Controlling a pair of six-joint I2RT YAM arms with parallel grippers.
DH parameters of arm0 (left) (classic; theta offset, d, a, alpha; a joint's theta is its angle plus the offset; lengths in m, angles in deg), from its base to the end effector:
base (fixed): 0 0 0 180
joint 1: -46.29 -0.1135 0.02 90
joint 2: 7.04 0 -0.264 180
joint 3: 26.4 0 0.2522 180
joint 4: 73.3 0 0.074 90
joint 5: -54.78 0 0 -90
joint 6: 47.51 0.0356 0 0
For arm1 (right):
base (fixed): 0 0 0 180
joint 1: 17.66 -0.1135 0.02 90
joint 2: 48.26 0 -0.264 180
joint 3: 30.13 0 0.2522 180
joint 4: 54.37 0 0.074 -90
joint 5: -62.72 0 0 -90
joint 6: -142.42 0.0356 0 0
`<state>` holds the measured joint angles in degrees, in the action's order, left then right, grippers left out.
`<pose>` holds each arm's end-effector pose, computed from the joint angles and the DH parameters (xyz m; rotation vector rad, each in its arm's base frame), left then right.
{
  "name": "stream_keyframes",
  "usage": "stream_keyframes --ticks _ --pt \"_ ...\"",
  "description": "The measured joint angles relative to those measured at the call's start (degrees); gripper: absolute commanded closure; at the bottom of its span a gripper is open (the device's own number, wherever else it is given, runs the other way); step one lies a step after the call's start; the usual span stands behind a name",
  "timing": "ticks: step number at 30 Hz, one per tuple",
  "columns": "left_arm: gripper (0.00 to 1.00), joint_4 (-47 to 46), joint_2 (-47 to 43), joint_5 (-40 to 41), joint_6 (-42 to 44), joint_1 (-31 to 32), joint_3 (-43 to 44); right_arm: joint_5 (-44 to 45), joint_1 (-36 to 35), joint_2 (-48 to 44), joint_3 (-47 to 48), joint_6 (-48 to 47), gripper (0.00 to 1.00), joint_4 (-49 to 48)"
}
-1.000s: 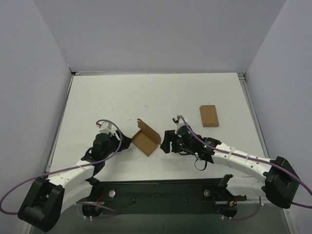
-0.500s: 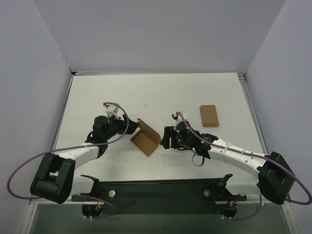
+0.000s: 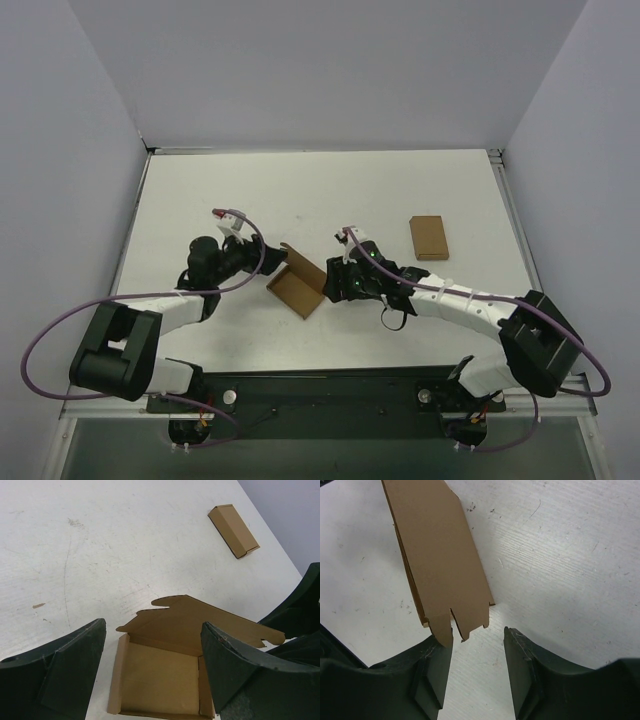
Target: Fold the paper box
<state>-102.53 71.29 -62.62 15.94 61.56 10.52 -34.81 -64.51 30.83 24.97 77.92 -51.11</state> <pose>0.2455 -0.0840 0.1829 0.1780 1.8514 -0.9413 0.2001 0.2203 0.2201 -0.4873 2.1154 0.8959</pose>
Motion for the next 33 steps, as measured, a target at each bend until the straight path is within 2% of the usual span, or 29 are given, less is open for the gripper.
stream_keyframes --ticks 7,15,17,26,33 --pt "0.14 -0.17 -1.49 -0.09 0.09 -0.70 -2.25 -2.32 1.64 3.13 0.07 -4.07 0.73 -3.41" --pt "0.14 2.12 -10.84 0.15 -0.24 -0.76 -7.63 -8.46 4.61 3.43 -0.70 -9.20 0.97 -10.25" --pt "0.13 2.67 -12.83 0.17 -0.22 -0.76 -8.35 -10.29 5.70 3.43 -1.57 -10.23 1.00 -11.87" --pt "0.13 5.99 -15.54 1.01 0.04 -1.16 -8.66 -18.95 9.75 3.82 -3.30 -13.90 1.00 -13.84" --pt "0.12 6.75 -15.56 -0.15 0.33 -1.25 -8.57 -26.05 10.03 -2.21 -3.30 -17.79 1.00 -7.61"
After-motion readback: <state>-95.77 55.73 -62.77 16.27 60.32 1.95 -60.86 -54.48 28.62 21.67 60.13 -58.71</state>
